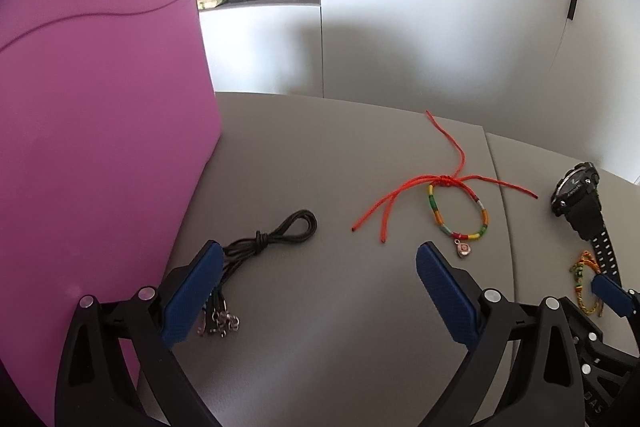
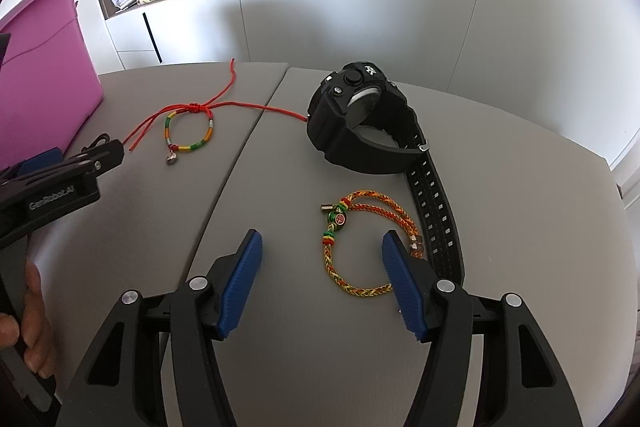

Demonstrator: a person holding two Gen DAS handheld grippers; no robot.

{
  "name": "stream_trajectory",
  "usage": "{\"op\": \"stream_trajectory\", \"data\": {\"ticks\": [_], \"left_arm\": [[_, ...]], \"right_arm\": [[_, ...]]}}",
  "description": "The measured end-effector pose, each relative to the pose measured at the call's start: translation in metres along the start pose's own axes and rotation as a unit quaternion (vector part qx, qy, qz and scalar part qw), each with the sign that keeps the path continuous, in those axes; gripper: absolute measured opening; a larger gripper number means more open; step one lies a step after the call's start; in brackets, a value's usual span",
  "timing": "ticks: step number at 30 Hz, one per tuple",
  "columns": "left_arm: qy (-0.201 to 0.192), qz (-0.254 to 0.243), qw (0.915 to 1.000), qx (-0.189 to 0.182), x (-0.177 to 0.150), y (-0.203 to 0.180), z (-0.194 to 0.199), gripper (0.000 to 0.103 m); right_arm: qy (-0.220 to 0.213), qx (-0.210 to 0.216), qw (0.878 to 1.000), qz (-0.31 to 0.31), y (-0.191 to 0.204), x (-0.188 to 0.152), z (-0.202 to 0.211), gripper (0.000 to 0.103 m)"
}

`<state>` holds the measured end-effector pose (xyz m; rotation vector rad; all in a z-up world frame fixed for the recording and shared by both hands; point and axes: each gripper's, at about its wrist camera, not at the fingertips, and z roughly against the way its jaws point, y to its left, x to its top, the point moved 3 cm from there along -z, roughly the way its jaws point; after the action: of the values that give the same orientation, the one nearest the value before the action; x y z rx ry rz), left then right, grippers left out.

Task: Organize jewelry
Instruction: 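Lower the left tool onto the black cord with charms and grasp it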

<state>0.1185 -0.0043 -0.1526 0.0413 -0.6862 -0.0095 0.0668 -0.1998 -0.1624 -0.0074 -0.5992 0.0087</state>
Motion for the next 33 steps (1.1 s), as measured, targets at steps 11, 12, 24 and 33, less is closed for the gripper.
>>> {"op": "stream_trajectory", "data": {"ticks": [11, 12, 24, 33], "left_arm": [[0.029, -0.009, 0.9985, 0.045, 0.001, -0.003, -0.014, 0.096], [0.027, -0.005, 0.9986, 0.044, 0.002, -0.002, -0.012, 0.096], [0.072, 0.05, 0.9961, 0.008, -0.001, 0.011, -0.013, 0.087], [0.083, 0.045, 0.9955, 0.012, 0.008, 0.005, -0.01, 0.008]], "right_arm": [[0.0, 0.004, 1.0, -0.002, 0.0, -0.001, 0.0, 0.061], [0.0, 0.004, 1.0, -0.002, -0.001, -0.001, 0.0, 0.061], [-0.001, 0.005, 1.0, -0.003, -0.002, -0.003, 0.0, 0.06], [0.003, 0.002, 1.0, 0.006, 0.004, -0.002, 0.002, 0.005]]}}
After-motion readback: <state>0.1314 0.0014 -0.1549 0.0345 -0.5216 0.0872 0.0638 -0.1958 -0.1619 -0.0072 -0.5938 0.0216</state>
